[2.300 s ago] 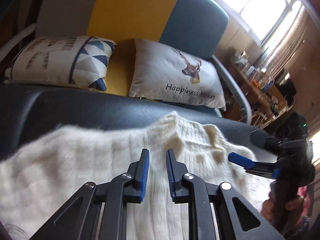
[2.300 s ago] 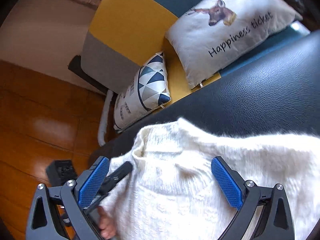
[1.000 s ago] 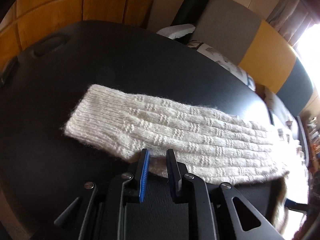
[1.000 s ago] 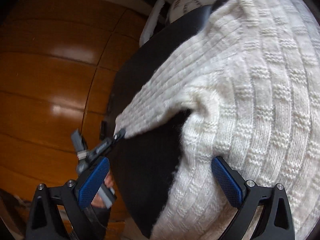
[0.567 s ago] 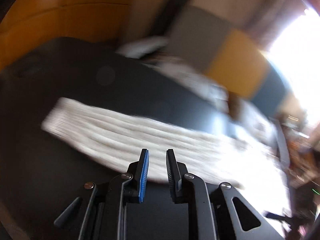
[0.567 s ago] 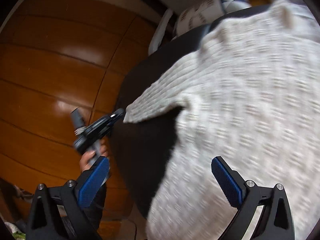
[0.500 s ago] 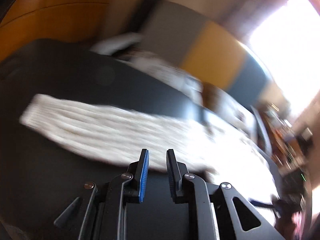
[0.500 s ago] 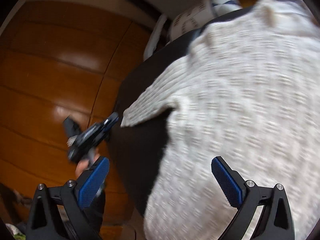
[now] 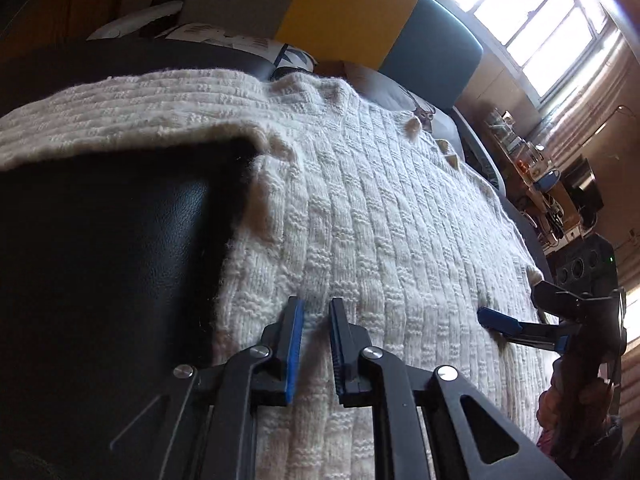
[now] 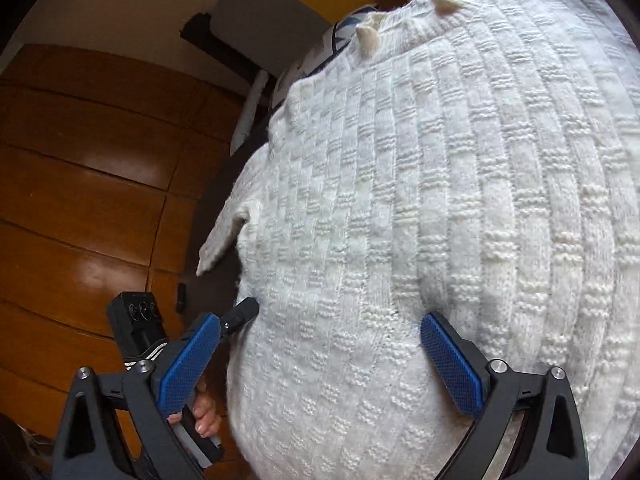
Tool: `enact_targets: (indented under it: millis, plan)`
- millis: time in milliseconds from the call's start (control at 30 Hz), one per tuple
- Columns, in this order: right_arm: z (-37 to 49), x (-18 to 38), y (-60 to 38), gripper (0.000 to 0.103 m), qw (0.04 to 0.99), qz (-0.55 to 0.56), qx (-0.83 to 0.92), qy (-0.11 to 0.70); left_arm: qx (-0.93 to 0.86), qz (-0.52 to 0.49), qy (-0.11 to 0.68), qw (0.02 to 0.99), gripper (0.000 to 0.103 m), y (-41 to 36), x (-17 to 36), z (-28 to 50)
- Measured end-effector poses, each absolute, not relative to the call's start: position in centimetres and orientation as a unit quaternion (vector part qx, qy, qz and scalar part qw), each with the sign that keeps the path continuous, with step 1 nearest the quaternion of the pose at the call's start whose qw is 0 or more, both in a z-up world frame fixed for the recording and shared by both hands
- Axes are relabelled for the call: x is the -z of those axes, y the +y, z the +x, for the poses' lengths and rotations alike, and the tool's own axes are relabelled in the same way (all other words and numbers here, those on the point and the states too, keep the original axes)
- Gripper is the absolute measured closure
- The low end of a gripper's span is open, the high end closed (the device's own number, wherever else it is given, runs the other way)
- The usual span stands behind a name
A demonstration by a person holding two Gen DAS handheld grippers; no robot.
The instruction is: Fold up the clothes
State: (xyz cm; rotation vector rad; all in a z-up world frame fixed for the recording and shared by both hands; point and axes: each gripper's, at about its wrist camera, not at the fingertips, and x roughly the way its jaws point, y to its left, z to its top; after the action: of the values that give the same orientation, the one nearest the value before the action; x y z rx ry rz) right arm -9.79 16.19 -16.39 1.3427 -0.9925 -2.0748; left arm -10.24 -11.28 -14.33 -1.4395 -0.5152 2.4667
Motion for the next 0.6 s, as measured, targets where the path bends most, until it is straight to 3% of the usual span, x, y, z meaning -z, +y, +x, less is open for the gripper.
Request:
enact_targets:
  millis: [400, 600]
  plan:
    - [-5.1, 14.5, 18.3, 0.0, 0.196, 0.483, 0.788, -0.326, -0.846, -0.488, -0.166, 0.139, 0.087, -10.2, 11.8, -6.6]
    - [-5.1, 13.8, 20.3, 0.0, 0.164, 0.465, 0.806, -0.328, -0.877, -0.435, -0.151, 0.136, 0.086, -10.4, 6.7, -14.8]
